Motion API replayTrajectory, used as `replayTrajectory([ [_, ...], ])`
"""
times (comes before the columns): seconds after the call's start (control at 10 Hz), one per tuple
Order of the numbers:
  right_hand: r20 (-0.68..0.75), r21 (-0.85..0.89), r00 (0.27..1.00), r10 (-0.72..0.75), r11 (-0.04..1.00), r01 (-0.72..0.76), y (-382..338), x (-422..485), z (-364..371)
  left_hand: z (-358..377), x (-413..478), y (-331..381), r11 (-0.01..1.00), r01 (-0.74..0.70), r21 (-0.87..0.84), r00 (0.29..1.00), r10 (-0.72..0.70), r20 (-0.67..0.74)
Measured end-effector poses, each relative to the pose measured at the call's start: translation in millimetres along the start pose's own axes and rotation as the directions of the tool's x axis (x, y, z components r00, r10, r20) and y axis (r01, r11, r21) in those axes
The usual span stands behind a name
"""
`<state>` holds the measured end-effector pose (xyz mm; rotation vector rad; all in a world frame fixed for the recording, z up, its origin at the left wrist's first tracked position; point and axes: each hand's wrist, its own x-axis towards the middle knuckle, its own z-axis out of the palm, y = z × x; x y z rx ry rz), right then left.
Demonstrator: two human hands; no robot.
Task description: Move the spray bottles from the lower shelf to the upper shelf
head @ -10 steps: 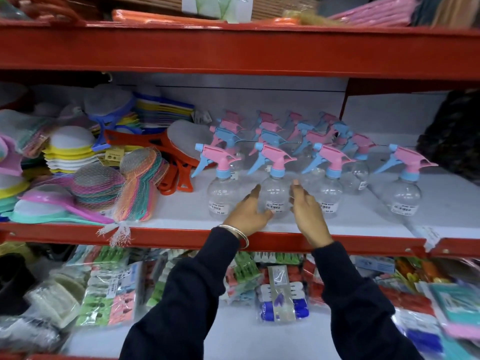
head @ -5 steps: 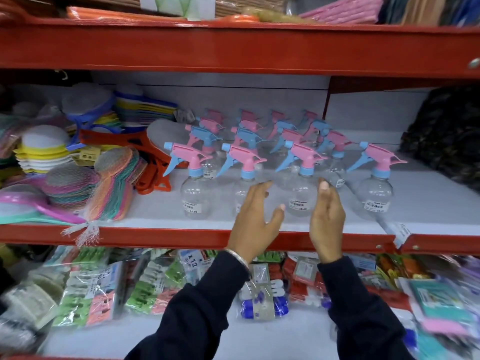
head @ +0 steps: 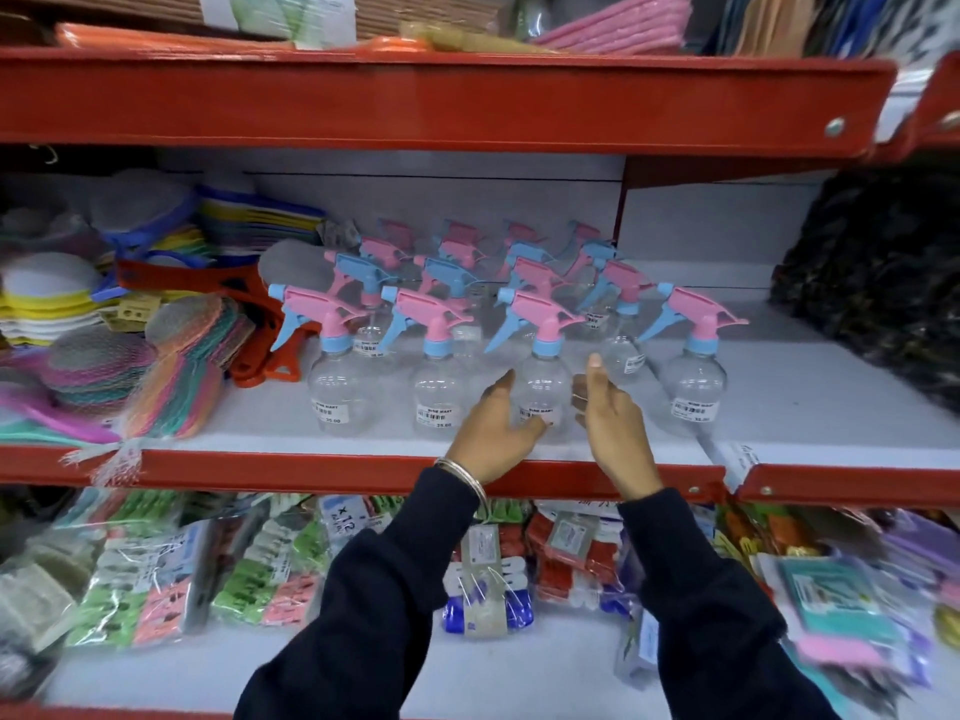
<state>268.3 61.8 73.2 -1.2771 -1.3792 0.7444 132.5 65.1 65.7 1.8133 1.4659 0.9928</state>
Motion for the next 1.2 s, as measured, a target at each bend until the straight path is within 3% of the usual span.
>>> replayTrajectory([
  [0.1, -0.087, 0.043, 0.994, -0.059, 0.997, 0.063, 5.4, -3.8, -10.7, 4.8, -3.7, 5.0, 0.999, -0.032, 0.019, 0.982, 0.035, -0.188],
  [0.2, -0.288, 0.085, 0.946, -0.149, 0.98, 0.18, 11.1, -12.9, -32.2, 16.7, -14.4, 23.9, 0.965, -0.263, 0.013, 0.846, 0.238, -0.477],
  [0.3, -0.471, 0.005, 0.86, -0.196, 0.974, 0.224, 20.4, -10.3, -58.7, 40.8, -16.7, 46.0, 0.913, -0.407, 0.025, 0.823, 0.379, -0.424],
  [0.4, -0.463, -0.086, 0.88, -0.104, 0.994, 0.072, 31.6, 3.6, -80.7, 69.4, -0.5, 61.2, 0.943, -0.331, -0.017, 0.936, 0.326, -0.131],
  [0.5, -0.351, -0.152, 0.935, 0.045, 0.983, -0.104, 37.6, 15.4, -98.3, 87.0, 19.2, 79.5, 0.983, -0.164, -0.078, 0.974, 0.174, 0.143],
  [0.6, -0.281, -0.152, 0.958, 0.047, 0.984, -0.093, 30.5, 16.7, -108.3, 94.3, 37.5, 87.5, 0.987, -0.024, -0.159, 0.951, 0.072, 0.302],
  [0.7, -0.215, -0.149, 0.976, 0.036, 0.987, -0.069, 26.6, 16.4, -111.9, 97.6, 43.9, 78.7, 0.985, 0.015, -0.169, 0.937, 0.046, 0.346],
  [1.0, -0.017, -0.017, 0.996, 0.085, 0.996, -0.085, 29.3, 21.6, -95.8, 80.4, 26.6, 48.4, 0.999, -0.009, -0.04, 0.968, 0.019, 0.252],
  [1.1, -0.019, -0.033, 0.997, 0.079, 0.996, -0.079, 22.9, 21.2, -95.4, 75.1, 22.6, 53.5, 0.999, 0.001, -0.038, 0.967, 0.009, 0.254],
  [1.2, -0.142, -0.003, 0.99, -0.007, 1.0, 0.007, 26.2, 10.8, -98.7, 78.2, 10.2, 54.6, 0.996, -0.035, -0.087, 0.988, 0.048, 0.149],
])
